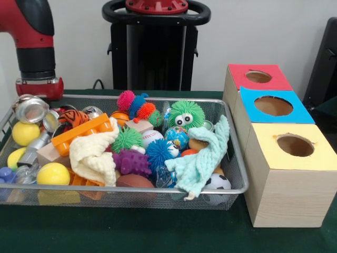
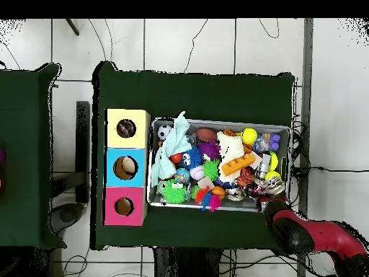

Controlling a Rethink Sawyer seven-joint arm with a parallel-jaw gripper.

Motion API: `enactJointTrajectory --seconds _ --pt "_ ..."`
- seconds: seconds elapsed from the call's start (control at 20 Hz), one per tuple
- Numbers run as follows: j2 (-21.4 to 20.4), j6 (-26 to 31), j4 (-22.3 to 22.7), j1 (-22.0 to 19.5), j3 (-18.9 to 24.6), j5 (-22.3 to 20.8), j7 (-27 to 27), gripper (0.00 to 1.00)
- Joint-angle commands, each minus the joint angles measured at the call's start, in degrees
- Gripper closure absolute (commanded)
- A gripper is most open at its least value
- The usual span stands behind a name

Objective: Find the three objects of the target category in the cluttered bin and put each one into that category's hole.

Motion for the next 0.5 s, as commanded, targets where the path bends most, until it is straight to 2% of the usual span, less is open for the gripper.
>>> enactJointTrajectory --seconds 0.05,0.15,0.3,0.5 --pt "-0.5 3.6 4.0 0.0 10.0 3.1 -11.7 1.0" --pt "-1.1 4.9 4.5 -0.6 11.2 4.6 -11.9 1.0" --pt "-1.6 3.5 5.0 -1.4 12.1 4.4 -10.6 1.0" --pt "0.2 2.2 5.1 -3.4 13.9 4.0 -10.4 1.0"
